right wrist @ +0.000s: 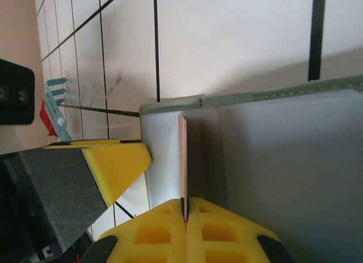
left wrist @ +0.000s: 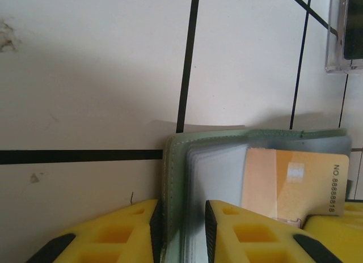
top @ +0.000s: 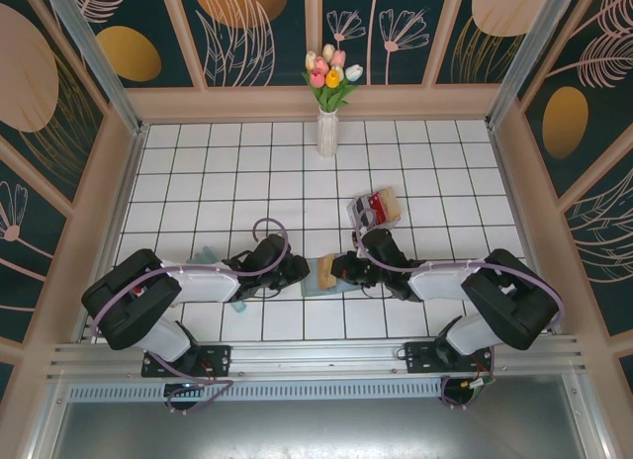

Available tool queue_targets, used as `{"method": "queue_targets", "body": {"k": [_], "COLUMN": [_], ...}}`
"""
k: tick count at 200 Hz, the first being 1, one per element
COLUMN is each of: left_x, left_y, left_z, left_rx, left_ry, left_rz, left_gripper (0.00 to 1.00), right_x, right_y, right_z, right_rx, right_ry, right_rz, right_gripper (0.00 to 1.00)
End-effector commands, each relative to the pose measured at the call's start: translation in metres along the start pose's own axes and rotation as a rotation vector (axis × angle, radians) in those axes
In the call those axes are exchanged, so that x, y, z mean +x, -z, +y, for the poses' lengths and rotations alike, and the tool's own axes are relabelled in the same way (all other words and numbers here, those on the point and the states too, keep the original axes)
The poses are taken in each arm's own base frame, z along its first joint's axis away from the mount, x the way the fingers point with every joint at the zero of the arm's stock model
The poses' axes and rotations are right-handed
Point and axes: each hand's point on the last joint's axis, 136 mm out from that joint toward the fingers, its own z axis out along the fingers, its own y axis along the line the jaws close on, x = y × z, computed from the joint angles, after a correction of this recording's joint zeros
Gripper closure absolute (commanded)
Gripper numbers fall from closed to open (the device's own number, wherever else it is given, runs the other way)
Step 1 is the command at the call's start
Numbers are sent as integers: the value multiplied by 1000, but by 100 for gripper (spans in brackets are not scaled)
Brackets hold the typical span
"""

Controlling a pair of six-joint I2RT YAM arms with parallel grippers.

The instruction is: Put the credit cards into the card holder

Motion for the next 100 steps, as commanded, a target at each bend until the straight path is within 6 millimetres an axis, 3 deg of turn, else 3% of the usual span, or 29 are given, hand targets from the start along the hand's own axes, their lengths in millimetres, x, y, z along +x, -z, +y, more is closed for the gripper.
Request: {"method": "queue_targets", "body": {"k": [1,47,100], "left_x": [15,15,16], "left_y": [-5,-7,-7], "left_z": [18,12,10], "left_rx": [-59,-40,-28], "left_ry": [15,17,24], "left_rz": [53,60,63], "left_gripper": [70,71,71], "right_x": [15,21,6], "right_y": [6,-4,-16], "right_z": [-14,-9,6], "right_rx": [47,-11,-43], "right_ry": [14,-11,-41], "right_rz": [53,108,70], "right_gripper": [98,97,92]}}
